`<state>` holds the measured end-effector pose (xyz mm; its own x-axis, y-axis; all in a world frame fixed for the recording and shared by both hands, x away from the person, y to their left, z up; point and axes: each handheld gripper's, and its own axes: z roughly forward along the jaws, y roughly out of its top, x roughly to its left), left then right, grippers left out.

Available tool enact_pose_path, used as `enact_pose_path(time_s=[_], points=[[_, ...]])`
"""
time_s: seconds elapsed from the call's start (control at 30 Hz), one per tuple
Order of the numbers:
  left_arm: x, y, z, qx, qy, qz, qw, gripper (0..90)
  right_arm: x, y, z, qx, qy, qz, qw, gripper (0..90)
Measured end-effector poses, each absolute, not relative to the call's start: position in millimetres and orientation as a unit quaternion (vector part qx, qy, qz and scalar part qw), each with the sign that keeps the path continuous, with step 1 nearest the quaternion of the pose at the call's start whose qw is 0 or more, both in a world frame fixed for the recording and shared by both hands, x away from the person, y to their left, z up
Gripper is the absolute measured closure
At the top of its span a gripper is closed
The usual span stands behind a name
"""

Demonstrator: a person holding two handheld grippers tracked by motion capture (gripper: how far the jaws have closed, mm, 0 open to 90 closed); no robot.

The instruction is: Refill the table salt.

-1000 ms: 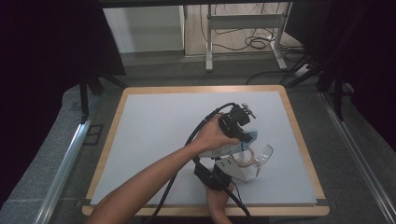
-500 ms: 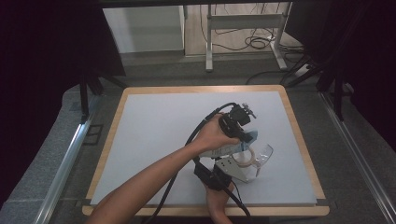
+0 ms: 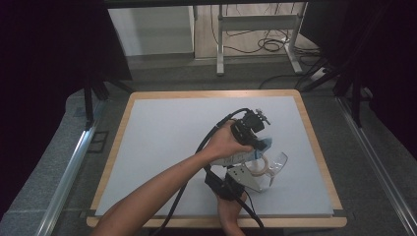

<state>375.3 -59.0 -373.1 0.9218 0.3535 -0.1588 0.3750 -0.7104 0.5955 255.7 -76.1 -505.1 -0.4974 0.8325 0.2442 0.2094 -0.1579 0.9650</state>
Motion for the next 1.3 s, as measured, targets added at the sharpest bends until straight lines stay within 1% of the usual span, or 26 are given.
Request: enact_pose_path(time_s=[1.3], points=[[374.6,-60.7,-372.4,0.927,0.195,-0.015,0.321,90.0,256.5,-76.1,-502.6,0.431,0.598,0.626,0.254,43.1]])
